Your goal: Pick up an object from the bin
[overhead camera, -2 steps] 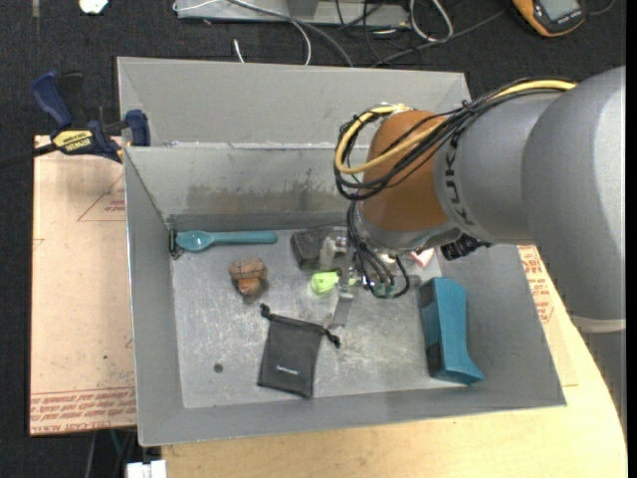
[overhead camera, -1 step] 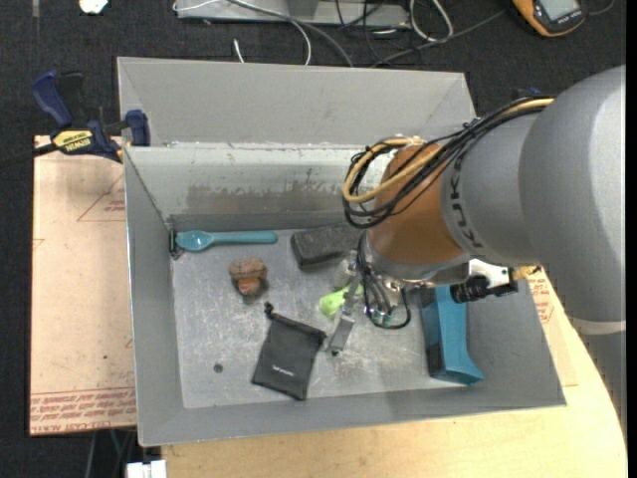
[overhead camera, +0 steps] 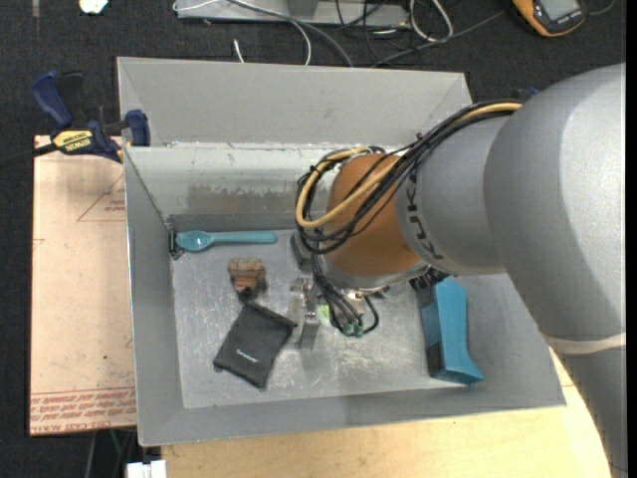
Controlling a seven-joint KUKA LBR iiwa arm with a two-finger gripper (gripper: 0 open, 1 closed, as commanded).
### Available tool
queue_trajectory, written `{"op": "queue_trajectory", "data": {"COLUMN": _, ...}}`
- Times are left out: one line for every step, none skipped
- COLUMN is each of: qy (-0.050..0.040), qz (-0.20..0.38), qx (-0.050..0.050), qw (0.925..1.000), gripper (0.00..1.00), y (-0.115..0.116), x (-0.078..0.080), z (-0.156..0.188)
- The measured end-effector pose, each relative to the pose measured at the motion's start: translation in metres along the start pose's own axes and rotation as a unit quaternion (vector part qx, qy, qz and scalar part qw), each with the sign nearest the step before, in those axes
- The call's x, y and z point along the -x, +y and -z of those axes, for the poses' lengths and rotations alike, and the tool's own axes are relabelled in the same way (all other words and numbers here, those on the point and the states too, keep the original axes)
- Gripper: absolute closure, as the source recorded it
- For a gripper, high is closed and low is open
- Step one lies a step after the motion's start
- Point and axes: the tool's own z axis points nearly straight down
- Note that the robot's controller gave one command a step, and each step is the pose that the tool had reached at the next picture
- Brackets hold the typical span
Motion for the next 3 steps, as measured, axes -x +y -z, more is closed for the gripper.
{"op": "queue_trajectory", "data": {"qy": 0.0000, "qz": 0.000, "qx": 0.000, "qw": 1.0000, "gripper": 1.00, "y": 0.000, "x": 0.000, "z": 0.000}}
{"op": "queue_trajectory", "data": {"qy": 0.0019, "qz": 0.019, "qx": -0.001, "qw": 0.9998, "gripper": 1.00, "y": 0.019, "x": -0.003, "z": 0.069}}
{"op": "queue_trajectory", "data": {"qy": 0.0003, "qz": 0.161, "qx": 0.000, "qw": 0.9870, "gripper": 1.00, "y": -0.009, "x": 0.004, "z": 0.055}}
